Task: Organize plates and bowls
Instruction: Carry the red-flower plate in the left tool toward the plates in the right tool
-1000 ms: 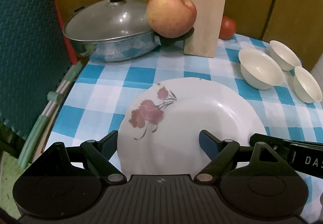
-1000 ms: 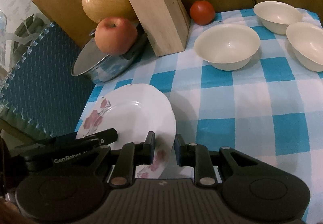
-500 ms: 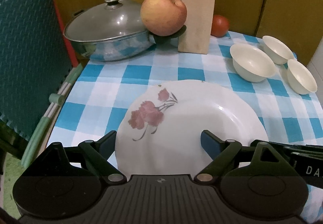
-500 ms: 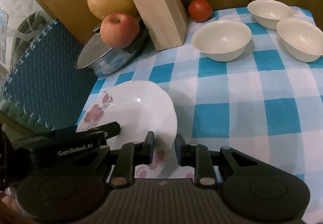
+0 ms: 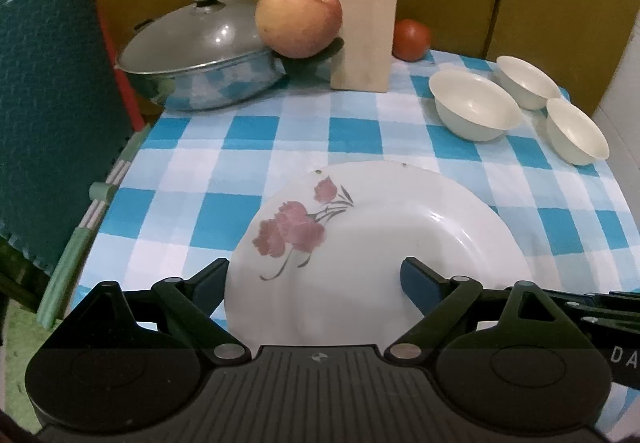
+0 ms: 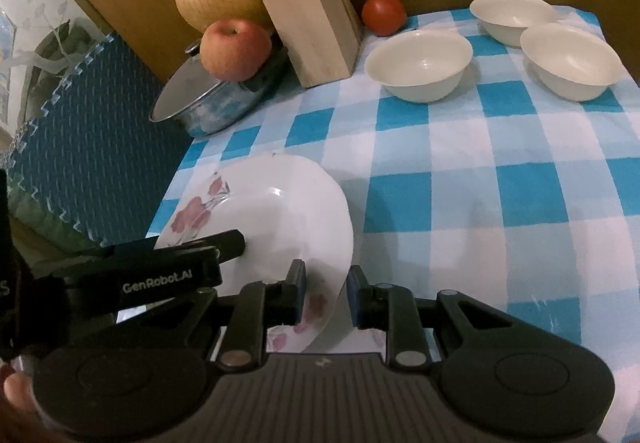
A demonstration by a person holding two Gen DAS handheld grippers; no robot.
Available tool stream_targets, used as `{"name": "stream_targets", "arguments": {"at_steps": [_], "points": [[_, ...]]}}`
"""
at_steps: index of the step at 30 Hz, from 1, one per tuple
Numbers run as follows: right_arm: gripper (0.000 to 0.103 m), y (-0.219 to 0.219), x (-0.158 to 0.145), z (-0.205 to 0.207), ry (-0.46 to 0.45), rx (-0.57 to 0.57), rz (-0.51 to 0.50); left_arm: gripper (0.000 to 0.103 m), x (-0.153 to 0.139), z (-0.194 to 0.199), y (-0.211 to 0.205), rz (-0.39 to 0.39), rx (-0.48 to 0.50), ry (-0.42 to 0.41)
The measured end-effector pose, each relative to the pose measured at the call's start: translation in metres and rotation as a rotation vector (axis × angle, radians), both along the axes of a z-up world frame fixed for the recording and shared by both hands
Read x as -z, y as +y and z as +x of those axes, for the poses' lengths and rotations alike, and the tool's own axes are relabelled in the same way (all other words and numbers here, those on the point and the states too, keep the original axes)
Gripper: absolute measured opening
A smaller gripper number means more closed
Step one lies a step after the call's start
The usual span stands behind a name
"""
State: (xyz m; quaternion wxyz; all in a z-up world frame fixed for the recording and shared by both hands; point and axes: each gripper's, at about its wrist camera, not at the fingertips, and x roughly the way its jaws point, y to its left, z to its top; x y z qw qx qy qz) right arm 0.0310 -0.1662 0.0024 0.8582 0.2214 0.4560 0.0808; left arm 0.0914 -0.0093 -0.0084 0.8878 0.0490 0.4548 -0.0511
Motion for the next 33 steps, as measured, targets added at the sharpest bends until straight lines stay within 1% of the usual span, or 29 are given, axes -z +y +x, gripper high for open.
{"name": "stream_targets", "arguments": {"at_steps": [17, 22, 26, 33], "points": [[0.024, -0.009, 0.006, -0.039, 0.013, 0.012, -0.011, 0.095, 0.010, -0.029, -0.012, -0.010, 0.033, 0.029], [0.025, -0.008, 0.008, -0.049, 0.013, 0.008, -0.029, 0.095, 0.012, -0.038, -0.017, -0.001, 0.040, 0.021], [0.025, -0.005, 0.008, -0.054, 0.009, 0.000, -0.057, 0.095, 0.015, -0.042, -0.018, -0.009, 0.039, 0.032], [0.026, -0.002, 0.010, -0.061, 0.010, -0.007, -0.069, 0.096, 0.018, -0.051, -0.018, -0.009, 0.027, 0.032]]}}
